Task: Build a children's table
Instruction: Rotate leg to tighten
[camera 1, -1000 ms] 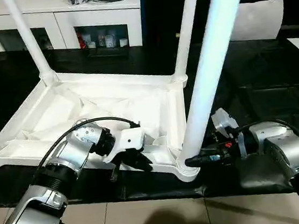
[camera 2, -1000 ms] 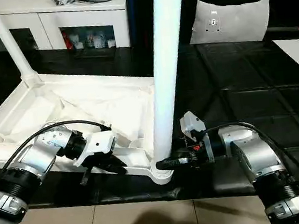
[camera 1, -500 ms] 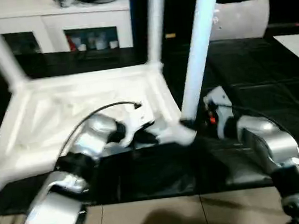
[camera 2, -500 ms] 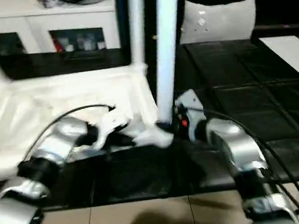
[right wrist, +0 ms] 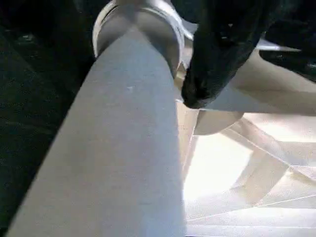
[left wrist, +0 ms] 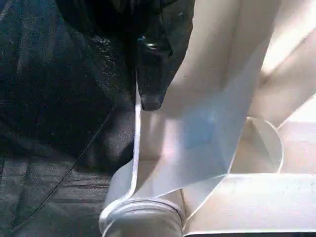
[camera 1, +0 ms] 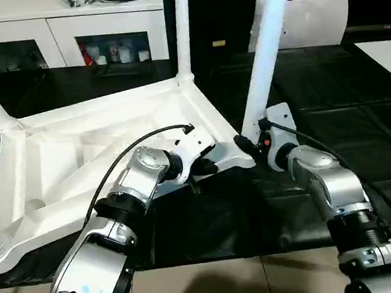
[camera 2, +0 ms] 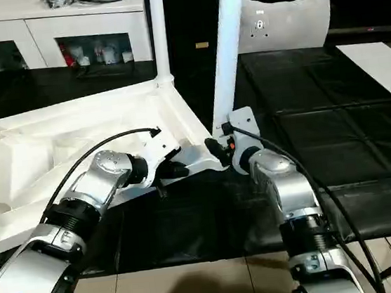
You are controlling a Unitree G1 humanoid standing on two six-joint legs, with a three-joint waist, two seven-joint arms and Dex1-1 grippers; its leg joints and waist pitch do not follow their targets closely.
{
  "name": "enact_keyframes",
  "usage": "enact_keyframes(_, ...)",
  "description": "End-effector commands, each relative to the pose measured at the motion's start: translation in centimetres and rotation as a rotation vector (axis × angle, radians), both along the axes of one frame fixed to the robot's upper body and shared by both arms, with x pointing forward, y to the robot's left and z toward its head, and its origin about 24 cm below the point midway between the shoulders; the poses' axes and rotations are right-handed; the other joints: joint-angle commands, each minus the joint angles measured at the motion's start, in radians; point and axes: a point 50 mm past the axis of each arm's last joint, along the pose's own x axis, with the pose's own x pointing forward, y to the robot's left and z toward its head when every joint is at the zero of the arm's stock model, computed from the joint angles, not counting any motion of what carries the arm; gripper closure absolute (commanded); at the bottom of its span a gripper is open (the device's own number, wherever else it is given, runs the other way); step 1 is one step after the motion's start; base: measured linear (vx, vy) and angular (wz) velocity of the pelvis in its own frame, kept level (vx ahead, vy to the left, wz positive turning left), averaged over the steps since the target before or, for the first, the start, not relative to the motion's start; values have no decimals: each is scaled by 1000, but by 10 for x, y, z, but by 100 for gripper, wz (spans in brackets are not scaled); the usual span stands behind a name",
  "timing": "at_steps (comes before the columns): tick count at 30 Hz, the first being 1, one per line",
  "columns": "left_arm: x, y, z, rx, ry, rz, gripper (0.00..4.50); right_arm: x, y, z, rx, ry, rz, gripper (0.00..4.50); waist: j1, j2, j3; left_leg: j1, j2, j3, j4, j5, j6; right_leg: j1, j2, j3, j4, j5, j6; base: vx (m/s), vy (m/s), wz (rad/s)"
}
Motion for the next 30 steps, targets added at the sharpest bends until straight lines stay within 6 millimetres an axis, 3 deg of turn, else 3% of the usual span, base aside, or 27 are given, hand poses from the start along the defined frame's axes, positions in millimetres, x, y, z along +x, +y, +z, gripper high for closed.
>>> enact_keyframes(1,5,-3,23,-62,-108,-51,450,-7,4,-3,10,3,84,111,4,-2,-78,-5,67,-28,-54,116,120,86,-120,101,-45,-81,-59,0,0,0)
enact_keyframes(7,-7,11,15,-27,-74,-197,450,-17,-11,-2,-33,-24,260,60,4,-2,-78,-6,66,-27,-52,97,134,86,-118,99,-46,-85,-54,0,0,0)
enact_keyframes(10,-16,20,8,-5,-38,-304,450,-26,-24,-3,-62,-16,398,24,9,-6,-75,-10,61,-24,-54,62,131,90,-114,98,-53,-133,-31,0,0,0)
enact_keyframes(12,-19,24,6,15,-37,-344,450,-30,-28,-1,-47,-13,445,18,9,-5,-72,-8,63,-24,-55,50,128,85,-111,96,-59,-156,-23,0,0,0)
enact_keyframes(13,-23,30,3,36,-13,-401,450,-37,-34,2,-34,4,533,7,15,-7,-71,-9,59,-21,-56,22,125,90,-109,94,-66,-204,4,0,0,0)
enact_keyframes(16,-30,38,1,81,7,-482,450,-46,-46,3,-57,52,662,7,23,-2,-69,-3,67,-23,-58,3,117,85,-109,93,-71,-237,23,0,0,0)
enact_keyframes(21,-36,43,2,98,29,-561,450,-49,-54,2,-90,71,735,7,30,-5,-67,0,60,-20,-61,-25,83,84,-108,89,-81,-302,35,0,0,0)
enact_keyframes(27,-45,45,4,99,42,-666,450,-49,-52,3,-42,26,850,53,34,-6,-72,-4,65,-21,-57,12,101,82,-108,92,-66,-237,13,0,0,0)
enact_keyframes(30,-46,44,5,99,43,-683,450,-51,-50,0,-8,58,899,81,40,-7,-71,-4,66,-20,-57,12,103,83,-108,91,-68,-248,9,0,0,0)
